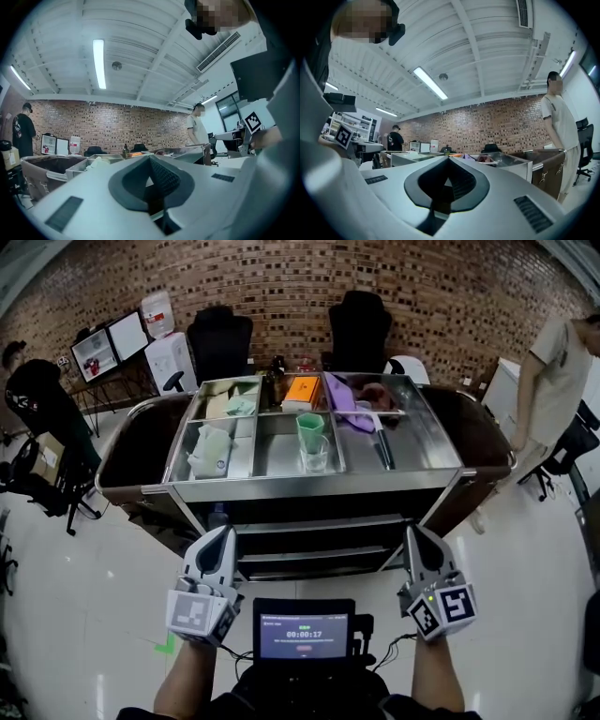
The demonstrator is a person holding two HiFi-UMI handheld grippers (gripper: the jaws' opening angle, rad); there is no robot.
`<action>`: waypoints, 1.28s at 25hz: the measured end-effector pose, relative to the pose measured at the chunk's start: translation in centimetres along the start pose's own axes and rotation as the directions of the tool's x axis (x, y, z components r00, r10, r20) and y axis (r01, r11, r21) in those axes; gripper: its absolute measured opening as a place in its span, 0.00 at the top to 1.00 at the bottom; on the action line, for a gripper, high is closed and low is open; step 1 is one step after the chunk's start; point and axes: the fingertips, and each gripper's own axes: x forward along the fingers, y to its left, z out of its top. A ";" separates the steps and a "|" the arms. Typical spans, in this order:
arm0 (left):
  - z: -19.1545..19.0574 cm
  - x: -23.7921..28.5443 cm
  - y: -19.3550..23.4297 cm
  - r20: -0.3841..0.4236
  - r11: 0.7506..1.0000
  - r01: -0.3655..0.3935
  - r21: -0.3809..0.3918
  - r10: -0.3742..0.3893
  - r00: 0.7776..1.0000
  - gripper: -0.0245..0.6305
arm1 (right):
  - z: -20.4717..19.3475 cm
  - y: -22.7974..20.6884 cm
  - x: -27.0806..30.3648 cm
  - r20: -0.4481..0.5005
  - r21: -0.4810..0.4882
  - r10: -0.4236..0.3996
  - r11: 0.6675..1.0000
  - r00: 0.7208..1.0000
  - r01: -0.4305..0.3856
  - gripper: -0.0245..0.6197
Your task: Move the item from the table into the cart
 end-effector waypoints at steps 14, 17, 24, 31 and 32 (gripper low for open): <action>-0.7 -0.5 -0.3 -0.015 1.000 0.015 -0.015 -0.015 1.000 0.96 | -0.2 0.9 0.0 -0.007 0.020 0.007 1.000 1.000 -0.007 0.96; -0.5 -0.8 -0.3 -0.013 1.000 0.016 -0.015 -0.016 1.000 0.96 | -0.2 1.3 -0.3 -0.013 0.022 0.009 1.000 1.000 -0.009 0.96; -0.2 -1.5 -0.4 -0.013 1.000 0.024 -0.016 -0.025 1.000 0.96 | 0.3 2.1 -0.9 -0.015 0.017 0.008 1.000 1.000 -0.008 0.96; 0.1 -1.6 -0.4 -0.010 1.000 0.025 -0.016 -0.025 1.000 0.96 | 0.6 2.3 -1.3 -0.012 0.013 0.008 1.000 1.000 -0.008 0.96; 0.2 -1.6 -0.4 -0.009 1.000 0.026 -0.014 -0.027 1.000 0.96 | 0.7 2.4 -1.3 -0.012 0.012 0.008 1.000 1.000 -0.008 0.96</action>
